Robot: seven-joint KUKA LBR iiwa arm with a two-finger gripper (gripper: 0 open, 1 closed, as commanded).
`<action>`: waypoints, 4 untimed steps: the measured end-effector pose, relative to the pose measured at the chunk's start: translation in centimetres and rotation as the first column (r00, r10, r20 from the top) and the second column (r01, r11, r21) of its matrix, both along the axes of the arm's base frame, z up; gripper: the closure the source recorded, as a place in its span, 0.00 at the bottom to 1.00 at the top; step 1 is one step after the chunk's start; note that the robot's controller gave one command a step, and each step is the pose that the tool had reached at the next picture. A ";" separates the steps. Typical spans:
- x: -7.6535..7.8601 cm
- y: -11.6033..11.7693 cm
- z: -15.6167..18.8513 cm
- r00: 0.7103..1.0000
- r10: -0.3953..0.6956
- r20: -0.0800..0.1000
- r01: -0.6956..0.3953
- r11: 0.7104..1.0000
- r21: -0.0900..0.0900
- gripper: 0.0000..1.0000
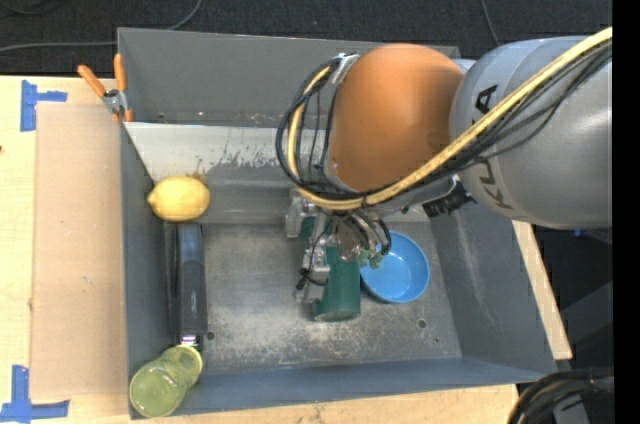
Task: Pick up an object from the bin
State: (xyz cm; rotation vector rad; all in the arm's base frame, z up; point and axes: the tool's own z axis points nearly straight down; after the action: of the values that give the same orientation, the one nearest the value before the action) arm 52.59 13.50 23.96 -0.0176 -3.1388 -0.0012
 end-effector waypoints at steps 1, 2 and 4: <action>0.0 0.0 0.0 1.000 0.000 0.000 0.000 1.000 0.000 0.00; -0.6 -3.3 -0.1 1.000 0.003 -0.004 -0.003 1.000 -0.001 0.00; 2.1 -8.6 -10.3 0.927 0.376 0.001 -0.376 0.927 0.001 0.00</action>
Offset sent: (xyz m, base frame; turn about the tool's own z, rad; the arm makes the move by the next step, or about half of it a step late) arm -0.0062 -0.0319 -0.0002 -0.0055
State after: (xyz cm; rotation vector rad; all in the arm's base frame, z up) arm 54.71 4.90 13.68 0.5838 -3.0847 -0.0026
